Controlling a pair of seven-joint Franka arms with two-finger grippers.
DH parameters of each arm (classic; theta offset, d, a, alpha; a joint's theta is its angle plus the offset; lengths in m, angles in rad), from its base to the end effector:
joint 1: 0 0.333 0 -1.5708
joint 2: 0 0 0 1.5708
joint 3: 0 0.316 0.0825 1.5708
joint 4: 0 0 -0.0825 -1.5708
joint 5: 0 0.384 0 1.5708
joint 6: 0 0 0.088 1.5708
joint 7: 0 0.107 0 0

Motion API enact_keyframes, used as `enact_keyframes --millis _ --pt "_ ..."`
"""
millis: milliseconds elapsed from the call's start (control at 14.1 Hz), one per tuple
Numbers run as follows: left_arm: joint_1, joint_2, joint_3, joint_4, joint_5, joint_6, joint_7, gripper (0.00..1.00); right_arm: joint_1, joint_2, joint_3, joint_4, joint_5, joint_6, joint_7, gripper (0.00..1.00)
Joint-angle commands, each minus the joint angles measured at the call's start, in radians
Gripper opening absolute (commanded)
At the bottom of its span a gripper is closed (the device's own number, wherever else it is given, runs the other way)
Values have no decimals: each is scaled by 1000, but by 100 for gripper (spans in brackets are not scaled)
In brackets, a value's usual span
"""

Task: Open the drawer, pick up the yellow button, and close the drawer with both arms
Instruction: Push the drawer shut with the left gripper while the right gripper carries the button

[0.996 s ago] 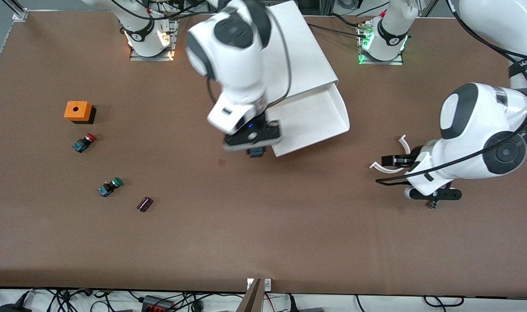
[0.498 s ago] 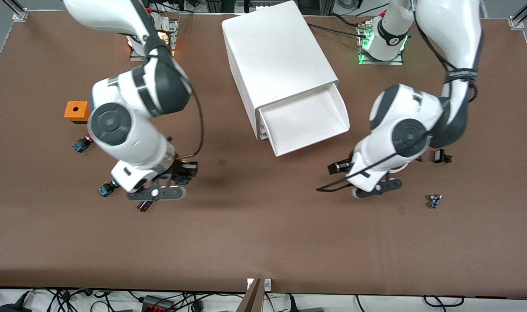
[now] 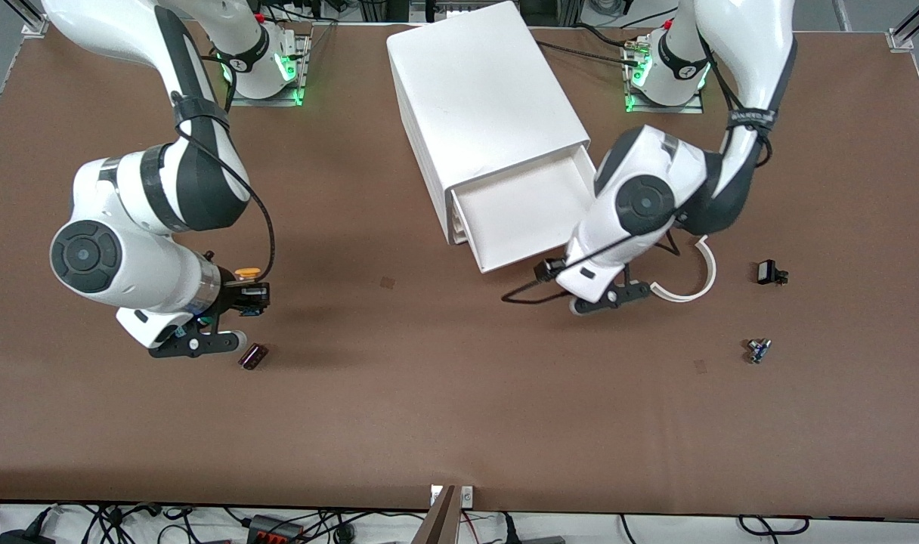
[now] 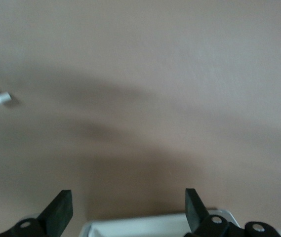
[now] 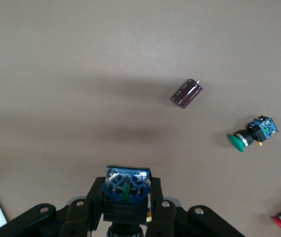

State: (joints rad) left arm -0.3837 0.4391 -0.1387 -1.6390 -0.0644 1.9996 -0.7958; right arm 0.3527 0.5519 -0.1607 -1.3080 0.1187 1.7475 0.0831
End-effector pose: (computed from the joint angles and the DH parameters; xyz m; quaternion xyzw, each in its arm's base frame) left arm 0.5786 -0.3259 0.3587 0.9854 0.1556 -0.0653 0.0232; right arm 0.6826 0.1675 0.4157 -0.9972 -0.0503 0.0544 0.0079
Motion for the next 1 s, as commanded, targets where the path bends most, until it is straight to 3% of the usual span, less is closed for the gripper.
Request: enact_keyframes --millis 0,142,427,925 --pt "-3 -83 -45 -117 2 19 -65 100 -12 -127 15 -210 10 107 -40 0" --pt "0 -102 -102 -169 -3 15 -68 100 -12 -152 15 -298 10 168 -59 0" --pt "8 -123 -168 -206 -15 1 -102 100 -15 -129 16 -364 10 252 -71 0" --pt "5 -134 -174 -205 -135 -68 -102 100 -20 -40 16 -476 10 424 -148 0"
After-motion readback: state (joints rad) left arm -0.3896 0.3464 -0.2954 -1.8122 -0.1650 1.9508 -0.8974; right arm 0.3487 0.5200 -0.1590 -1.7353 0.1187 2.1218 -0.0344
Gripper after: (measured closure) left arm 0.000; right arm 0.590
